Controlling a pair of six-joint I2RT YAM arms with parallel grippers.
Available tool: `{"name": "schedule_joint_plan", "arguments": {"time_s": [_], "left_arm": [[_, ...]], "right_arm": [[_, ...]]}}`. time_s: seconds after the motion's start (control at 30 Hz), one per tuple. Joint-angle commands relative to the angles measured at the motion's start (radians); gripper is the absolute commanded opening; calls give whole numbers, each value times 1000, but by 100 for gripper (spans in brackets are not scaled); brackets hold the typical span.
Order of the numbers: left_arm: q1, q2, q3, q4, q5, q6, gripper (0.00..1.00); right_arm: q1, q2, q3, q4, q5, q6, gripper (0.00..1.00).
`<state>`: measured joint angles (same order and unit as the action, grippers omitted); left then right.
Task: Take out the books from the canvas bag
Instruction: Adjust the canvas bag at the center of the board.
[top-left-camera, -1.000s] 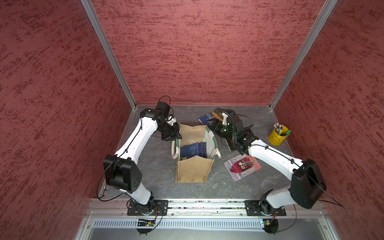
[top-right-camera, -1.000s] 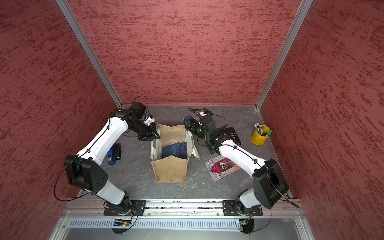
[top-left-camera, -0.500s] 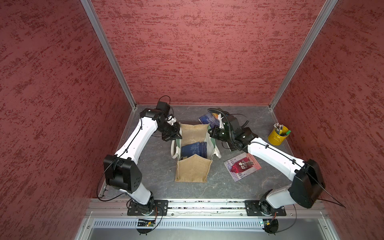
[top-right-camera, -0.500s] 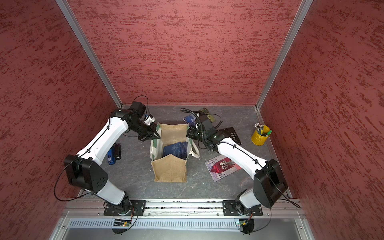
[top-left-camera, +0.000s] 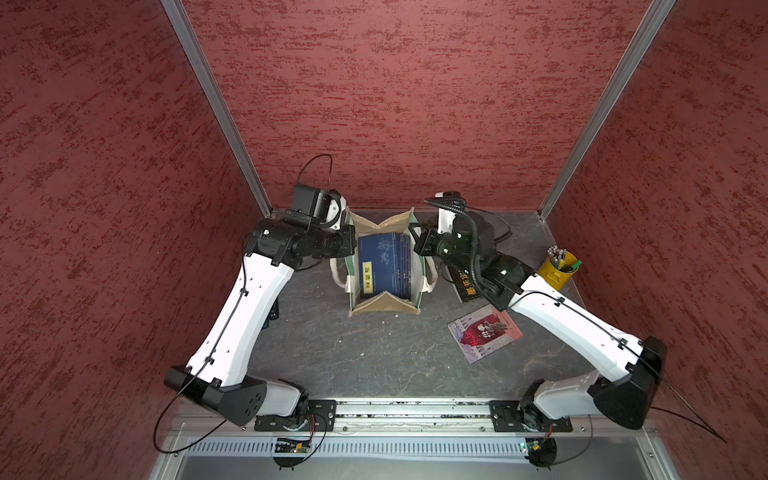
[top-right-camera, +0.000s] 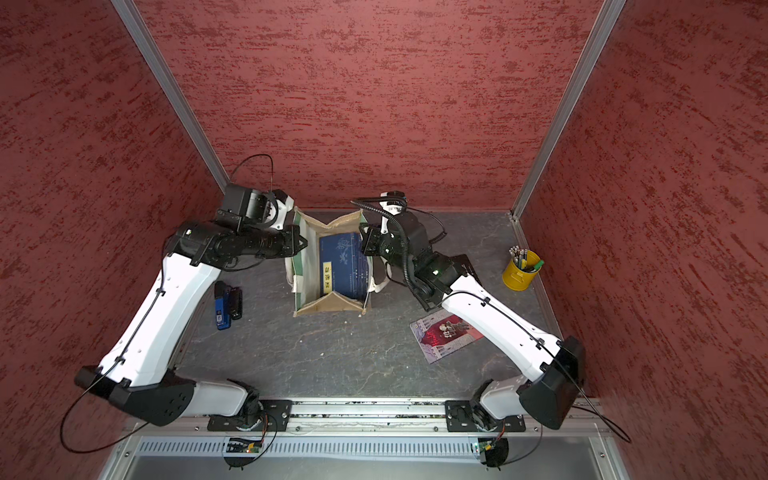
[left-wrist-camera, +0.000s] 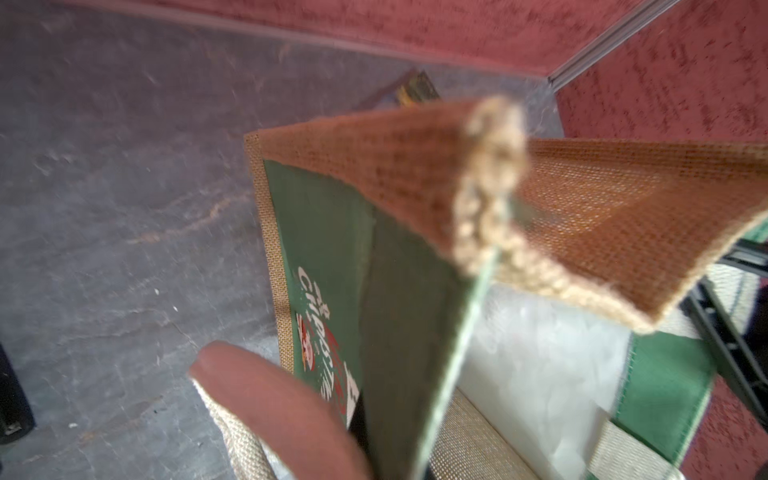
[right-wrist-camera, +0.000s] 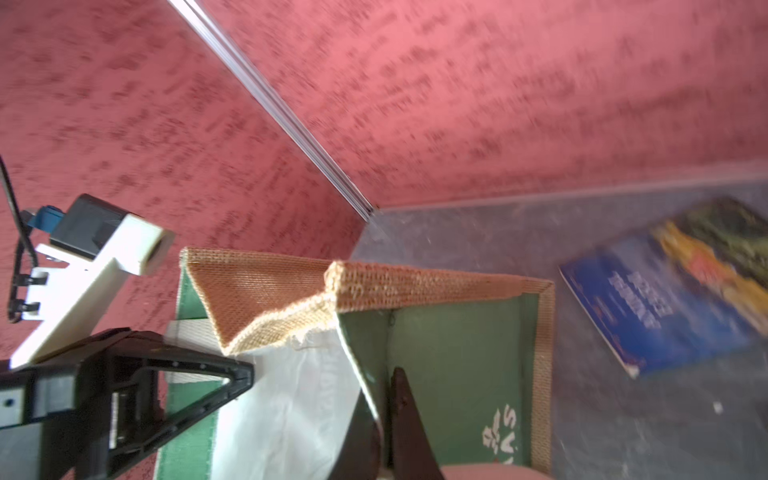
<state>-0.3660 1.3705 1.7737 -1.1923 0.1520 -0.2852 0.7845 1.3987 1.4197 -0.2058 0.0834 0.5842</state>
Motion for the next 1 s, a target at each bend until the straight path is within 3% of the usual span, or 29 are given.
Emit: {"name": "schedule_joint_plan", "arguments": {"time_s": [0.0, 0.13, 0.33, 0.7, 0.73, 0.87, 0.97], "left_arm": [[-7, -24, -18, 89, -80, 22, 0], [3, -32, -59, 85, -80, 4, 0], [49, -18, -118, 62, 16, -62, 0], [141, 80, -306, 38, 303, -108, 0], [145, 80, -330, 55, 320, -117, 0], [148, 80, -376, 89, 356, -132, 0], [148, 83, -375, 90, 359, -128, 0]], "right_arm": [[42, -11, 80, 44, 92, -72, 0], [57, -1, 87, 19, 114, -76, 0], [56, -4, 6, -26, 111, 14, 0], [-32, -62, -258, -112, -10, 274, 0], [-45, -61, -263, -142, -25, 279, 3], [-53, -41, -177, -314, -27, 241, 39], [-51, 8, -20, -507, 10, 206, 46]]}}
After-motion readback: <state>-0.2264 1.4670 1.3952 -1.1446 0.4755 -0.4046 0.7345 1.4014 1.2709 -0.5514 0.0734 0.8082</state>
